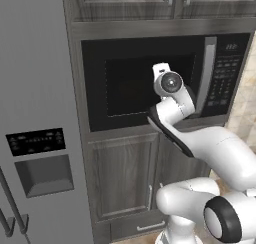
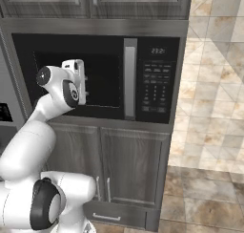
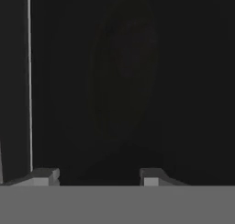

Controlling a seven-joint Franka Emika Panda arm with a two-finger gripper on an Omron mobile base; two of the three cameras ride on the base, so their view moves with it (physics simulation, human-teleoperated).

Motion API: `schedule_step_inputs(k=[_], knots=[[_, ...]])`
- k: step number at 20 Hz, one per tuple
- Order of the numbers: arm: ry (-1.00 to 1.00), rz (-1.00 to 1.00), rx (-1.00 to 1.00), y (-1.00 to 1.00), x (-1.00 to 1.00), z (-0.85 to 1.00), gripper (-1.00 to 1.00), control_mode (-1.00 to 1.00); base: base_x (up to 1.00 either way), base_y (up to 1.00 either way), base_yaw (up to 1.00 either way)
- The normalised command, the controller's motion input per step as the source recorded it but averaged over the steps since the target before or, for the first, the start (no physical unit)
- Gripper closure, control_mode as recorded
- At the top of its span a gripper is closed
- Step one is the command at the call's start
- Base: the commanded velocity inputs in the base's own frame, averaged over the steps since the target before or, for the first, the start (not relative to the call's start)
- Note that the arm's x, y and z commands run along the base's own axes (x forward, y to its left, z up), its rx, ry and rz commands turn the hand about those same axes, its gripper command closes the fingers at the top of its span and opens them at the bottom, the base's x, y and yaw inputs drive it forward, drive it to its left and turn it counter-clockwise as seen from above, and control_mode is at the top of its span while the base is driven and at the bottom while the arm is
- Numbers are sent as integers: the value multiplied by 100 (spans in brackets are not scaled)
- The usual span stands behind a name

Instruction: Remove the peach from the bowl and place it on the small plate. Then place the bowl with only the steak in the microwave, close the door, and press the start button to microwave the steak.

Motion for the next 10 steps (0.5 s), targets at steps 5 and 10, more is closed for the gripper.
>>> schedule_step_inputs(k=[5,10], knots=[[12,2,0,0,33,-4,-100,-100,0,0,0],[0,-5,20,-42,-41,1,-100,-100,0,0,0]])
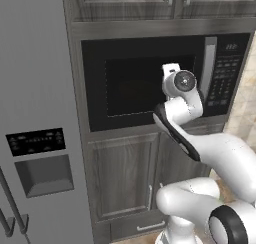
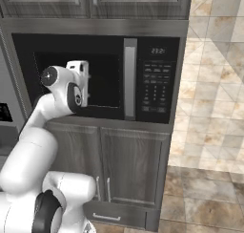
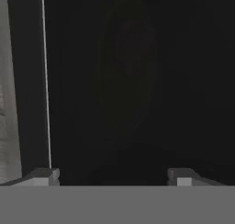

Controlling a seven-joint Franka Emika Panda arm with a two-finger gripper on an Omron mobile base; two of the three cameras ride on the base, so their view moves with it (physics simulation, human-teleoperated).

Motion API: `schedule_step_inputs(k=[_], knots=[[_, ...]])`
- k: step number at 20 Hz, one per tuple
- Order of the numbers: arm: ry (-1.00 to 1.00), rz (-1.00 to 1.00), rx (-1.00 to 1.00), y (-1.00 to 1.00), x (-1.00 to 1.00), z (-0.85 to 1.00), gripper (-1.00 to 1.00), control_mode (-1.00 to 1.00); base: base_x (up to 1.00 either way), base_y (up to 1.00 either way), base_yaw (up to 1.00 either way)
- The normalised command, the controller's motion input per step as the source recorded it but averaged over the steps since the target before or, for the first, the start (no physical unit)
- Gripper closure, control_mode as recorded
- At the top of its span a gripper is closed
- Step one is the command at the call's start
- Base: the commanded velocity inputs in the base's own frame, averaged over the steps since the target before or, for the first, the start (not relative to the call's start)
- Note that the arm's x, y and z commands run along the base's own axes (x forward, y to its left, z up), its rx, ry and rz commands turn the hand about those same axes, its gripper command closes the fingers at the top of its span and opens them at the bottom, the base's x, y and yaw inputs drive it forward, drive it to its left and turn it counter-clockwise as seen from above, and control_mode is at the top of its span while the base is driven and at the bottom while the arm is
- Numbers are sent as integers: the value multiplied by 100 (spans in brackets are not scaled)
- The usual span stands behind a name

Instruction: Remove the peach from the bowl and place it on the small plate. Then place the bowl with only the steak in the microwave, close the door, and press the start button to microwave the steak.

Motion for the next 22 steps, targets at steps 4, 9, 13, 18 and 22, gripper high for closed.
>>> schedule_step_inputs(k=[4,9,13,18,22], knots=[[0,-8,30,-86,-93,31,-100,-100,0,0,0],[0,-7,26,-91,-99,2,-100,-100,0,0,0],[0,-3,21,-86,-79,-49,-100,-100,0,0,0],[-1,7,11,-36,-4,-69,-100,-100,0,0,0],[-5,9,7,-34,0,-31,-100,-100,0,0,0]])
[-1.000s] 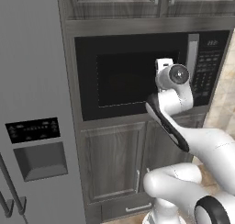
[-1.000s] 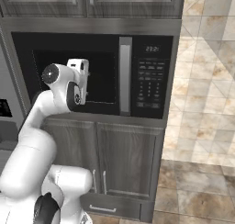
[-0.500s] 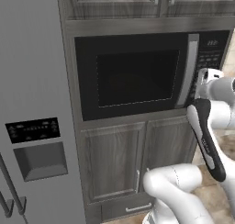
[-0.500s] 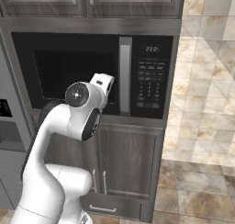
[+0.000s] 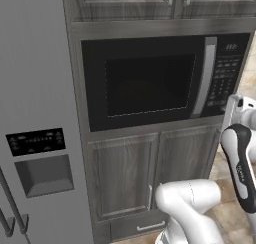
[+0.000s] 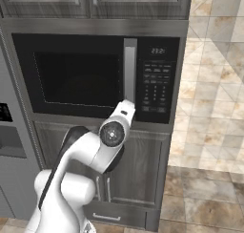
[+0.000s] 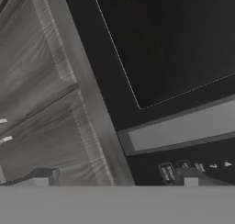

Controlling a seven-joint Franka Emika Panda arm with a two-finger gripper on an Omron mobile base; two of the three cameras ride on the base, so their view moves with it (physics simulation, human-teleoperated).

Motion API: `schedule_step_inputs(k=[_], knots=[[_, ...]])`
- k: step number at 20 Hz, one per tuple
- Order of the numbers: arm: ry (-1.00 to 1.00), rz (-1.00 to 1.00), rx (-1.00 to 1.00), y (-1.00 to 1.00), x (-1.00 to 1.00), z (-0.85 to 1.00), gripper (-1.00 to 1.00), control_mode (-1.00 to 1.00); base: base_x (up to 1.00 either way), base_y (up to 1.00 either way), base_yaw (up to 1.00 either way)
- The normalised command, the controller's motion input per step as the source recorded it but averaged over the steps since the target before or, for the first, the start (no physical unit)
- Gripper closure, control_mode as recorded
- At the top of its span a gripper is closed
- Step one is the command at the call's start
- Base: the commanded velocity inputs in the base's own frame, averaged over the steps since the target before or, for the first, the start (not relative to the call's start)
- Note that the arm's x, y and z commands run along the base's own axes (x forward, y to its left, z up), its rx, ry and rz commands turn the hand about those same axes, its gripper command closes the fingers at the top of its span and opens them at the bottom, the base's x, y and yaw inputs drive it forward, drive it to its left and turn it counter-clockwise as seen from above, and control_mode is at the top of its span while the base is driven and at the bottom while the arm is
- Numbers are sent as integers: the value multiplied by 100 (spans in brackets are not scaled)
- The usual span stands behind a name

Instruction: Remove the peach from the bowl and place it on the small plate. Then place the bowl with only the steak in the microwave, close the door, and press the start button to microwave the steak.

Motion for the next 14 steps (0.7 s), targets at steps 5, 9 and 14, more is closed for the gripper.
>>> schedule_step_inputs(k=[5,9,14], knots=[[0,1,8,-32,1,-3,-100,-100,0,0,0],[-3,11,6,-10,2,4,-100,-100,0,0,0],[-1,20,7,0,17,0,-100,-100,0,0,0]])
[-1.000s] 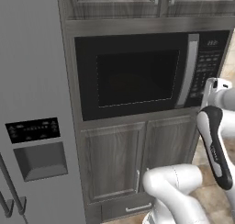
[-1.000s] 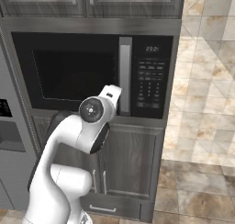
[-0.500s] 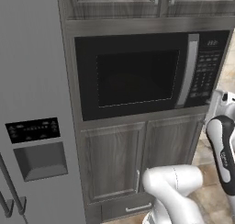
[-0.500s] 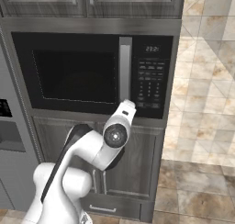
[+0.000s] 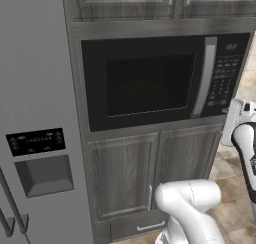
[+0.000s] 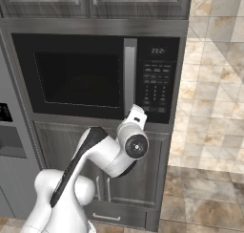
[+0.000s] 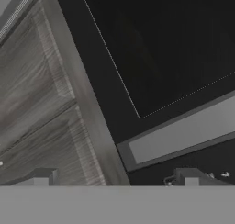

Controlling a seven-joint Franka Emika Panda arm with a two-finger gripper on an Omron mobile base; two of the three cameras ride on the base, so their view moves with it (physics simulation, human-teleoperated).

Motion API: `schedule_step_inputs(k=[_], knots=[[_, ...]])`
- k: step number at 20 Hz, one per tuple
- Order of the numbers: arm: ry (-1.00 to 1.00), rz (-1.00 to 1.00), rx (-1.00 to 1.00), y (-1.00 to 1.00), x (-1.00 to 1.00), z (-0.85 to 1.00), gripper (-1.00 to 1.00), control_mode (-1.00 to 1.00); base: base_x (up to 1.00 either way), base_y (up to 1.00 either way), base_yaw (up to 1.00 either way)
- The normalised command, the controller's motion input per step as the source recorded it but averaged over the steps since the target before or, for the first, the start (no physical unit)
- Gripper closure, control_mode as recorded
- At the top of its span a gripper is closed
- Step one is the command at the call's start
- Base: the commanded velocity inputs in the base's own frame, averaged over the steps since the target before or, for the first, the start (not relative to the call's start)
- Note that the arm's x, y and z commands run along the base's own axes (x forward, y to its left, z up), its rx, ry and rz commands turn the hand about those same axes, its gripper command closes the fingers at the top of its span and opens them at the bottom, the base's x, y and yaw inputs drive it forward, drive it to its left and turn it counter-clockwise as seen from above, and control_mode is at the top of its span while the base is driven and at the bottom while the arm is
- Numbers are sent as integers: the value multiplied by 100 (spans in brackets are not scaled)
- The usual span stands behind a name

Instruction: Remove the peach from the bowl and place it on the small plate. Then place the bowl with only the steak in the microwave, close the door, and press the start button to microwave the steak.

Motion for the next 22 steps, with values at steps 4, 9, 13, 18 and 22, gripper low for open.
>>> schedule_step_inputs(k=[4,9,13,18,22], knots=[[0,16,4,-2,24,0,-100,-100,0,0,0],[0,2,5,-29,20,0,-100,-100,0,0,0],[0,1,3,-26,14,0,-100,-100,0,0,0],[0,0,3,-3,21,0,-100,-100,0,0,0],[0,0,1,0,23,-3,-100,-100,0,0,0]])
